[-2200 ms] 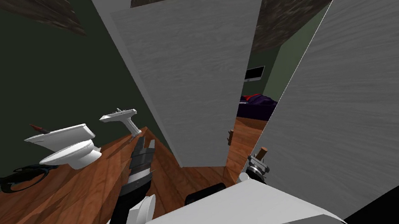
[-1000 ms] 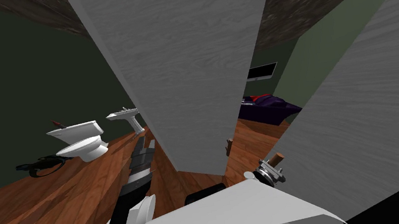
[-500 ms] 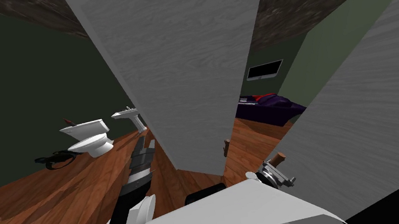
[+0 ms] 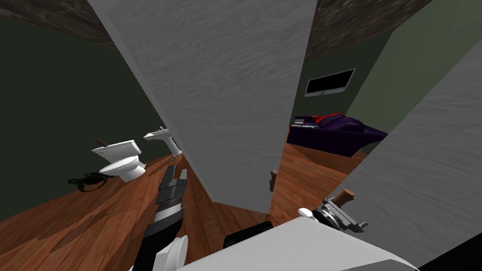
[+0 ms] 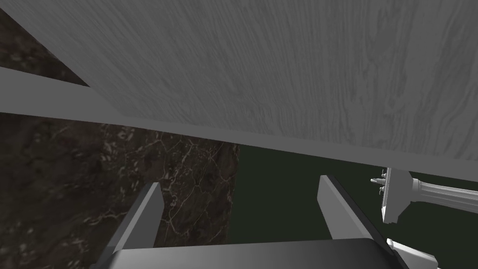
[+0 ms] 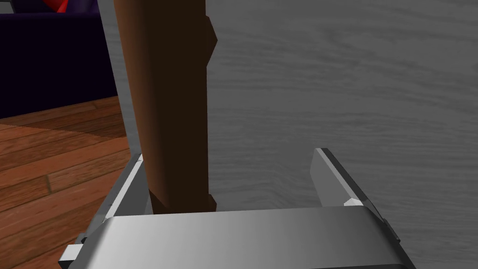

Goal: Push the door open

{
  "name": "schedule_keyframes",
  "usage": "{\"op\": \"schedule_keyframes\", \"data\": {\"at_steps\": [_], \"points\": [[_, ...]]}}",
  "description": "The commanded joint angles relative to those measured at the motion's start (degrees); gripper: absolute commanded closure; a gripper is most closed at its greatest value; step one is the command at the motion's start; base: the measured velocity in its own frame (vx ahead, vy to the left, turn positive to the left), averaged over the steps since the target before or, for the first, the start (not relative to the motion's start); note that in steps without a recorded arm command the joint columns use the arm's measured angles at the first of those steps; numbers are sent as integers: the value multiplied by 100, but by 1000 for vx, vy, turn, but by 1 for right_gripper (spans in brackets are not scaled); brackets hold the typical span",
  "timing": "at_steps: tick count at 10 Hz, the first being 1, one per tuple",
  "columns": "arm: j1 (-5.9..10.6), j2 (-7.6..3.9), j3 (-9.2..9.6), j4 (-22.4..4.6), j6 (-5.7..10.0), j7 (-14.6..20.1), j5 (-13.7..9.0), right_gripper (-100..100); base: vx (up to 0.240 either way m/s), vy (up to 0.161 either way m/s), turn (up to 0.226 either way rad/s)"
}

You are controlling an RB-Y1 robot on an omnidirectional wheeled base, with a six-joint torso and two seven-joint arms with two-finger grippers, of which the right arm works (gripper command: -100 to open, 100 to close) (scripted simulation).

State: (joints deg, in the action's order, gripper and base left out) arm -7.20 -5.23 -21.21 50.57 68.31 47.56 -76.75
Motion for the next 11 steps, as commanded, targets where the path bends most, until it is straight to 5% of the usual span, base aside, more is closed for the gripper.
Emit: {"op": "schedule_keyframes", "data": {"at_steps": [1, 9, 10, 11], "points": [[-72, -4, -183, -14, 163, -95, -115, 100, -7, -105, 84], [193, 111, -586, -128, 518, -266, -493, 100, 28, -67, 111], [191, 94, -521, -104, 417, -245, -453, 100, 61, -20, 49], [169, 56, -616, -148, 501, -252, -546, 100, -24, -91, 52]]}}
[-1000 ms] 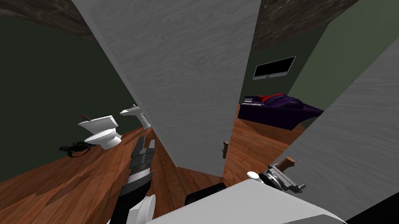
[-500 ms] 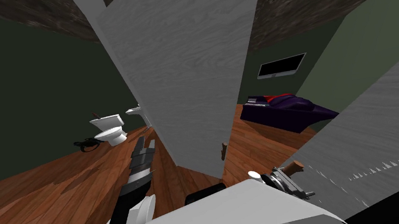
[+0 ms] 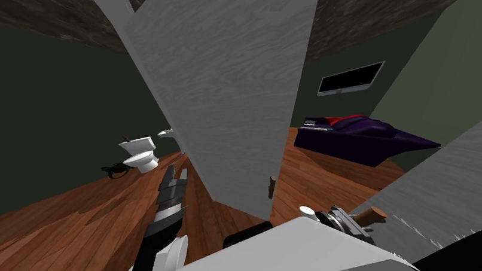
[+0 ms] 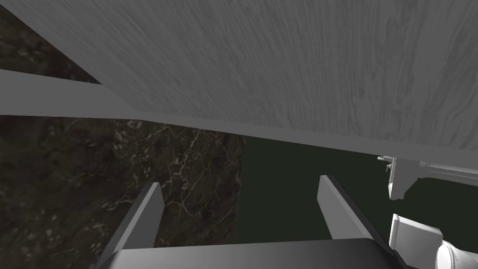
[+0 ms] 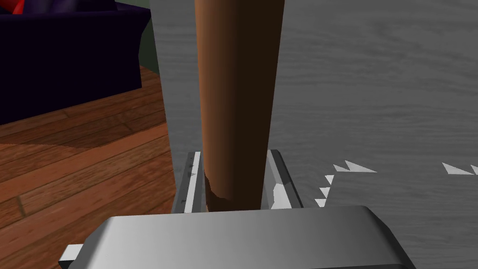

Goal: Push the door open

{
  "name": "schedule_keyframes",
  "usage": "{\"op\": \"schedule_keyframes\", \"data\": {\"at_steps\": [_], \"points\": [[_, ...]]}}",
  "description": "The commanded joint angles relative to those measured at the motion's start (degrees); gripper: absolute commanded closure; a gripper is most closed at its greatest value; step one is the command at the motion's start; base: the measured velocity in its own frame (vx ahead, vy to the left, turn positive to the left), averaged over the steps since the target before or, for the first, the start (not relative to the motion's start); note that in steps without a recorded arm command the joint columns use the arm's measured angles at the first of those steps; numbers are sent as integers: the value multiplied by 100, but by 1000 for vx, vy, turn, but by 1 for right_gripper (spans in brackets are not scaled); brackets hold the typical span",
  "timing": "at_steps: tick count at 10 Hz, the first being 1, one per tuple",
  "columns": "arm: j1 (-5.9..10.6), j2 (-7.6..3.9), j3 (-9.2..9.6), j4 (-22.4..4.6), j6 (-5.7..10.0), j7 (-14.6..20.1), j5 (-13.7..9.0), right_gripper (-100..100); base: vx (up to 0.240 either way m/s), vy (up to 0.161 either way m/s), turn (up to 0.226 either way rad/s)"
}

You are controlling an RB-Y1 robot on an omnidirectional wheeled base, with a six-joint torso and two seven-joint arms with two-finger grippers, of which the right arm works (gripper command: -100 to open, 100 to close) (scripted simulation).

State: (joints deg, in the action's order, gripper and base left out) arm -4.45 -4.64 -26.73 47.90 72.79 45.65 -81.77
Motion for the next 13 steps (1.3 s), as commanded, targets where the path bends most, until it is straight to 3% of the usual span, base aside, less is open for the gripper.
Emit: {"op": "schedule_keyframes", "data": {"at_steps": [1, 5, 9, 12, 13], "points": [[-114, -14, -98, 110, 85, -66, -79, 100, -68, -157, 83], [-121, -58, -361, 46, 346, -109, -372, 100, -26, -168, 89], [-96, -69, -602, -6, 600, -151, -655, 100, 0, -94, 80], [-96, -69, -602, -6, 600, -151, -655, 100, 4, -52, 8], [-76, -67, -731, -33, 738, -174, -808, 100, 11, -89, 114]]}}
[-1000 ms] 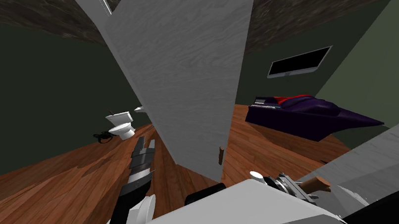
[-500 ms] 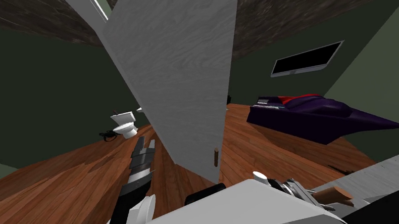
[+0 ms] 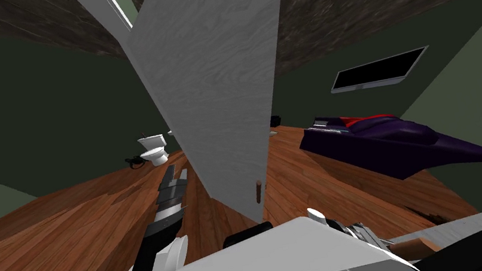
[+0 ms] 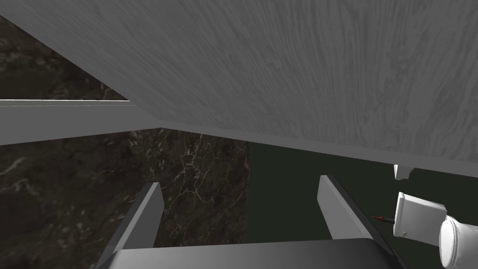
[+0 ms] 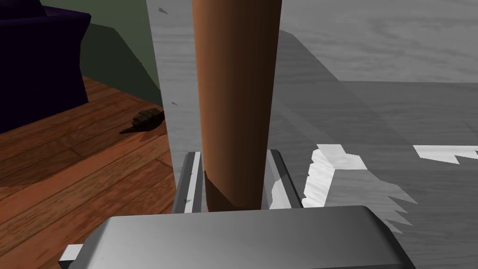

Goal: Push the door open

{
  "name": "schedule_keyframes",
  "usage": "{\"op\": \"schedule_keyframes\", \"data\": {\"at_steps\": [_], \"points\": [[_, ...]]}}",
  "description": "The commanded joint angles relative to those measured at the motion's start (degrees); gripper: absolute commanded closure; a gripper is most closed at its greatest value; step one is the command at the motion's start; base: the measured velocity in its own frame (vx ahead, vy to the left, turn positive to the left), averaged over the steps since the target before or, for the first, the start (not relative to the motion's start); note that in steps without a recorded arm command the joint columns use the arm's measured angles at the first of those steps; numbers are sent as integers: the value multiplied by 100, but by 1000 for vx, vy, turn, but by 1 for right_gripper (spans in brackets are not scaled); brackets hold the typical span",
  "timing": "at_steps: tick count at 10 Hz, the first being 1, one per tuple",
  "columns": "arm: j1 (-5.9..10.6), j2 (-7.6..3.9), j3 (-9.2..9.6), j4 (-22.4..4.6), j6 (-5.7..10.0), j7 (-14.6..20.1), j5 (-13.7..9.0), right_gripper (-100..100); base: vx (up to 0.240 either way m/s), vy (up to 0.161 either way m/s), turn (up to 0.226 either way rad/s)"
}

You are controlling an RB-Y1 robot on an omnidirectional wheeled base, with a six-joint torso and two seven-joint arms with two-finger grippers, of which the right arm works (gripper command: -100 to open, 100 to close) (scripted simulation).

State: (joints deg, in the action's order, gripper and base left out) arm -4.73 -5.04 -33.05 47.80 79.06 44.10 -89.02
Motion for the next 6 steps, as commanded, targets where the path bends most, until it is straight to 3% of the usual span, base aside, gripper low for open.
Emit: {"op": "schedule_keyframes", "data": {"at_steps": [1, 2, 4, 5, 6], "points": [[-35, -22, -172, -39, 190, -32, -171, 100, 12, -165, 165], [-19, -15, -250, -55, 274, -46, -265, 100, 16, -183, 134], [-49, 50, -218, 19, 234, -83, -254, 100, 5, -87, 0], [-54, 5, -339, -23, 374, -64, -386, 100, -41, -121, 76], [-54, 5, -339, -23, 374, -64, -386, 100, -83, -140, 60]]}}
